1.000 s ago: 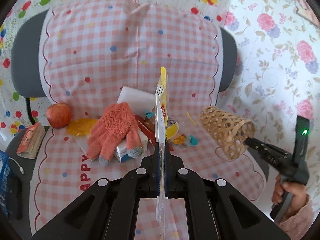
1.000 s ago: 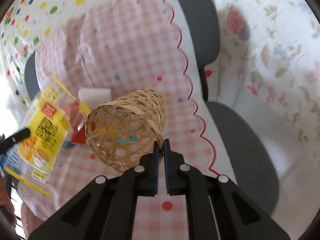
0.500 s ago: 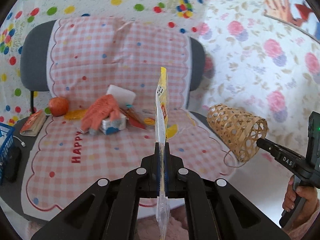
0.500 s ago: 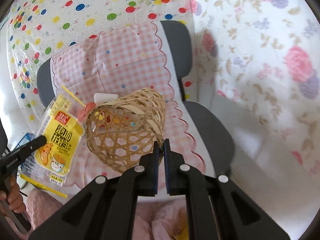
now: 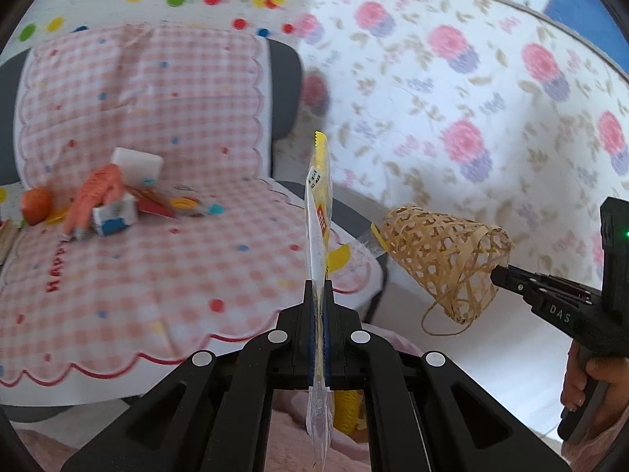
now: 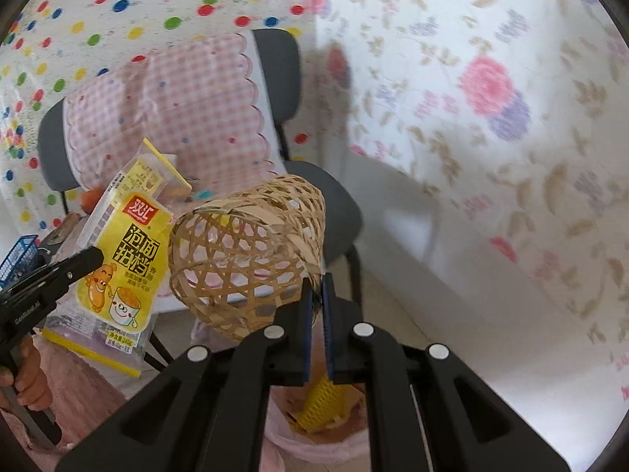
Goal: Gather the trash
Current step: 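Open the right gripper over the wastebasket while the left gripper drops the snack packet in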
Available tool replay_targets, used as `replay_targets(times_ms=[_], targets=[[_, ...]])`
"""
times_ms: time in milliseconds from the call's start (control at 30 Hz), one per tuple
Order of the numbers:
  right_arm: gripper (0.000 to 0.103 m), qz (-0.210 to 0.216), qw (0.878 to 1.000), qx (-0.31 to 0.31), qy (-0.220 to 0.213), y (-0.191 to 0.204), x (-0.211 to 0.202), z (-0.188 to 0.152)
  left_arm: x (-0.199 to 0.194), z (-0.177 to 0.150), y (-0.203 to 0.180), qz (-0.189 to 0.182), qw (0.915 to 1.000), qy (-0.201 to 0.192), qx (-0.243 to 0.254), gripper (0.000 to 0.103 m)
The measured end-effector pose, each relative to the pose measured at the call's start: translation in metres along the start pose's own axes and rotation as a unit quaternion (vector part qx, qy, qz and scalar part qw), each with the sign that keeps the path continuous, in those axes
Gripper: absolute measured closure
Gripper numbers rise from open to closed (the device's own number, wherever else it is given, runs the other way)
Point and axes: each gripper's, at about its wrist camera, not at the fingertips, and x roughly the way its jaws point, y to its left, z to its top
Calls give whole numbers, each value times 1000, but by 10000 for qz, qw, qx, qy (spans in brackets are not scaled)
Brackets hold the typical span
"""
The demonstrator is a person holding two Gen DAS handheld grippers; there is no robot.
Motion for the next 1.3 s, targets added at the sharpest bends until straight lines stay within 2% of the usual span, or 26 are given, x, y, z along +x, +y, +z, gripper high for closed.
replay_targets(times_ms=[133, 333, 733, 833, 900, 967, 1067, 1200, 1233, 1300], targets=[[98, -218, 9996, 115, 168, -17, -4, -15, 11, -9, -16, -204, 9996, 140, 107, 100], [98, -279, 9983, 340, 375, -37, 1, -33, 31, -18, -37, -358, 9986, 339, 212, 100], [97, -101, 9967, 564, 580, -56, 35, -36, 79, -16, -51, -487, 9961, 728, 123, 99], [95, 53, 9959, 613, 662, -57, 50, -35, 90, -16, -53, -509, 9948, 870, 136, 93], [94, 113, 9954, 655, 684, -58, 58, -36, 94, -15, -52, -456, 9950, 885, 82, 77], [93, 142, 9949, 716, 702, -59, 65, -36, 95, -14, -48, -423, 9952, 876, 54, 68], [92, 174, 9945, 776, 676, -61, 64, -34, 89, -9, -42, -331, 9962, 808, 26, 68], [92, 77, 9963, 778, 356, -63, 41, -24, 67, 0, -28, 72, 9983, 584, 48, 68], [90, 45, 9966, 791, 223, -64, 32, -20, 59, 2, -21, 189, 9984, 528, 6, 68], [80, -6, 9967, 816, 10, -65, 18, -12, 50, 3, -10, 263, 9983, 503, -101, 68]])
